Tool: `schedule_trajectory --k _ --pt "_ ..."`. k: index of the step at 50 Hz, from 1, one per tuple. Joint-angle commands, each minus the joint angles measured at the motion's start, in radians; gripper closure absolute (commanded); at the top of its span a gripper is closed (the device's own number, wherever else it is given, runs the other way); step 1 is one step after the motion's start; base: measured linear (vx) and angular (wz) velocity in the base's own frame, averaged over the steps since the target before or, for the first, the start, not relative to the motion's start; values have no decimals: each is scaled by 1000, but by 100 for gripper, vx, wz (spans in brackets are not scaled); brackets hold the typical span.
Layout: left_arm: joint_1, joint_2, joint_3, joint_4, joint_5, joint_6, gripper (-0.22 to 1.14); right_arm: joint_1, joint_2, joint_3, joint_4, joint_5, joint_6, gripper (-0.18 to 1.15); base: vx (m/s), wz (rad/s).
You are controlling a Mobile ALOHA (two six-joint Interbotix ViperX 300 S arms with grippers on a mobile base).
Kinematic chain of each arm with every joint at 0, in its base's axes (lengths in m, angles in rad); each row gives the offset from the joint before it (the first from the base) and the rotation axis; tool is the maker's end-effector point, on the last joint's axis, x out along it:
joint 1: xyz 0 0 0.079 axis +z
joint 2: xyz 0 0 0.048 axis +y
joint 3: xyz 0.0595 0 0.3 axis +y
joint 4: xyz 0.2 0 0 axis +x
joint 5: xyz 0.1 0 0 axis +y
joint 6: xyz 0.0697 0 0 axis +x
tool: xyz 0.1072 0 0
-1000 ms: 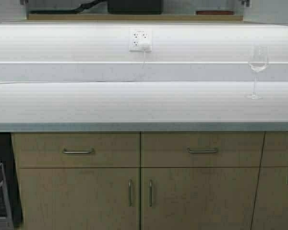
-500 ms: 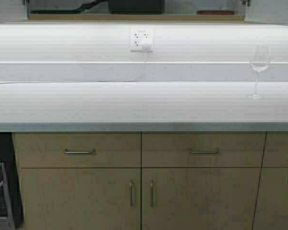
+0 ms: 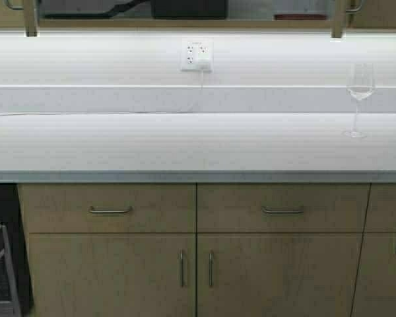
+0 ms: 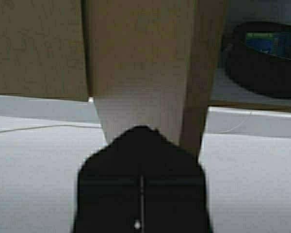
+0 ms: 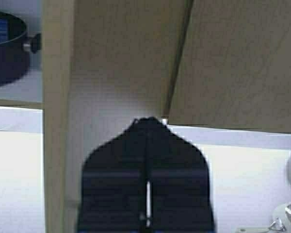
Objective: Open the cabinet, put the pot inside, then close it
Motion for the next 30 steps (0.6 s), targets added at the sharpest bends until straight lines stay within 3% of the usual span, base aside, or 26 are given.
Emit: schedule_trajectory --k 1,7,16,30 --pt "-26 -135 114 14 -2 12 87 92 -169 149 15 -11 2 91 4 3" --pt "-51 -199 192 15 -3 18 87 186 -293 314 75 -5 3 91 5 6" --pt "-117 -195 207 15 -5 21 87 281 -434 541 175 -6 6 91 7 5" --pt "-141 -20 97 21 -31 23 87 308 -508 627 219 -5 6 91 11 0"
